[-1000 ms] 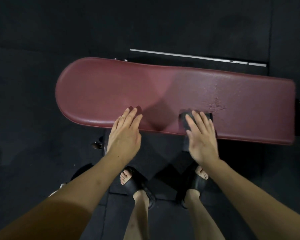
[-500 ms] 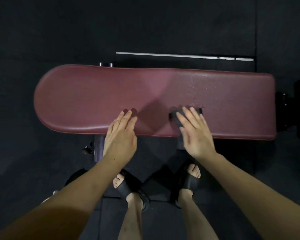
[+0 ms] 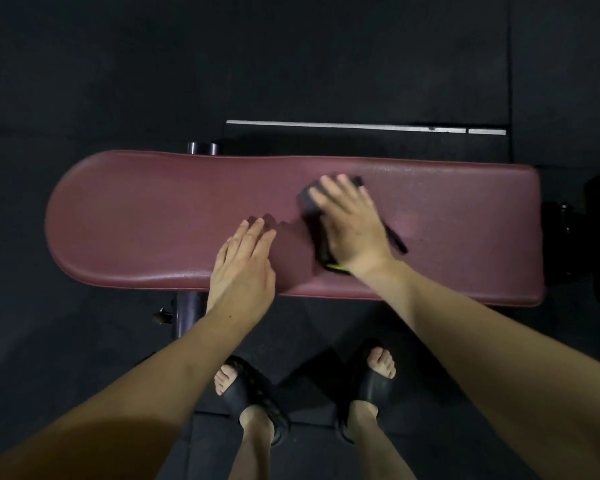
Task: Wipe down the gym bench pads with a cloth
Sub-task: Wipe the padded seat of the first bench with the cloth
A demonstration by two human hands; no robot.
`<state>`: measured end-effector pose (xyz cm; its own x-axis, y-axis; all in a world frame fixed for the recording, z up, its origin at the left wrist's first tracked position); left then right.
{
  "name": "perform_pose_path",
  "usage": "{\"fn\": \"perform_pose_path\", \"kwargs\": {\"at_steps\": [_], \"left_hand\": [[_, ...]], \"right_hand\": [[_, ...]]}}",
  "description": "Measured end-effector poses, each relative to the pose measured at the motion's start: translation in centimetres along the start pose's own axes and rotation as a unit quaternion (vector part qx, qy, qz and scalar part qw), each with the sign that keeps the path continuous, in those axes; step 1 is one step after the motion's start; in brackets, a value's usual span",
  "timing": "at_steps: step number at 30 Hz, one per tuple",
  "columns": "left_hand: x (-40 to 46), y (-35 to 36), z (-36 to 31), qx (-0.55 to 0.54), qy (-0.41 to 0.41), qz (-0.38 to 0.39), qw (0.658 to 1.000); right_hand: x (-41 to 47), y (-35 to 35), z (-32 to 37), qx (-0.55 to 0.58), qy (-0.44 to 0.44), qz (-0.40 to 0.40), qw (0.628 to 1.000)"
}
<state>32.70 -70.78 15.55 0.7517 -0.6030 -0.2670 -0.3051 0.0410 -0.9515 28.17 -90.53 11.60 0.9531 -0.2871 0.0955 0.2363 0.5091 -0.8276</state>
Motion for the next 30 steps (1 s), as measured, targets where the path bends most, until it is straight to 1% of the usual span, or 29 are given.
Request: {"fn": "perform_pose_path", "kwargs": {"at_steps": [2, 4, 8, 9, 10, 12, 14, 15, 17, 19, 21, 23, 25, 26, 27, 29, 30], "left_hand": [[0.9, 0.0, -0.6, -0.004, -0.001, -0.004, 1.0], [1.8, -0.2, -1.1, -0.004, -0.003, -0.01, 1.0], [2.9, 0.1, -1.4, 0.0, -0.005, -0.008, 1.0], [3.0, 0.2, -1.4, 0.003, -0.004, -0.009, 1.0], [3.0, 0.3, -1.4, 0.006, -0.001, -0.009, 1.0], [2.9, 0.5, -1.7, 0.018, 0.013, -0.008, 1.0], [3.1, 0.6, -2.0, 0.029, 0.024, -0.003, 0.999], [3.3, 0.7, -2.1, 0.033, 0.027, 0.0, 0.999], [3.8, 0.9, -2.7, 0.043, 0.034, 0.006, 0.998], [4.4, 1.1, -3.4, 0.05, 0.045, 0.012, 0.998], [4.9, 1.3, -4.0, 0.054, 0.05, 0.013, 0.997], [5.1, 1.5, -4.3, 0.057, 0.049, 0.01, 0.997], [5.0, 1.4, -4.1, 0.059, 0.043, 0.007, 0.997], [4.9, 1.4, -3.9, 0.062, 0.04, 0.005, 0.997], [4.8, 1.3, -3.8, 0.066, 0.041, 0.004, 0.997], [4.5, 1.2, -3.5, 0.078, 0.047, 0.008, 0.996], [4.4, 1.1, -3.5, 0.085, 0.052, 0.011, 0.995]], "right_hand": [[-1.2, -2.2, -3.9, 0.005, 0.077, -0.034, 0.996], [-2.1, -3.5, -5.7, 0.003, 0.106, -0.041, 0.994], [-0.6, -2.5, -4.0, 0.02, 0.193, -0.081, 0.978], [0.6, -1.7, -2.7, 0.026, 0.198, -0.084, 0.976], [1.8, -0.9, -1.4, 0.03, 0.179, -0.082, 0.98], [3.8, 0.4, 0.9, 0.015, 0.107, -0.051, 0.993], [4.3, 0.6, 0.8, 0.0, 0.043, -0.017, 0.999], [4.0, 0.1, -0.2, 0.003, 0.028, -0.015, 0.999], [2.7, -1.8, -4.2, 0.018, 0.048, -0.033, 0.998], [1.0, -4.1, -8.2, 0.018, 0.095, -0.029, 0.995], [0.0, -5.6, -10.3, 0.014, 0.138, -0.027, 0.99], [0.3, -5.4, -10.0, 0.016, 0.188, -0.064, 0.98], [1.7, -4.2, -7.7, 0.007, 0.238, -0.119, 0.964], [2.5, -3.2, -5.9, 0.0, 0.243, -0.13, 0.961], [3.4, -2.3, -4.0, -0.005, 0.226, -0.124, 0.966], [4.6, -0.5, -1.0, -0.006, 0.142, -0.081, 0.986], [4.7, -0.2, -0.6, -0.004, 0.1, -0.061, 0.993]]}}
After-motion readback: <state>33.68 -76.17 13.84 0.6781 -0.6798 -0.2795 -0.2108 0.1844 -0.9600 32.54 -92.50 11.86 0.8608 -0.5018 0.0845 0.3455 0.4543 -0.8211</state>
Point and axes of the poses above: each hand's wrist, its own x-axis towards the middle knuckle, its own y-axis out of the palm, z = x × y, the point moved 6 cm from there along x, towards the middle knuckle, and after that the axes turned 9 degrees about x, right-handed, at the moved point
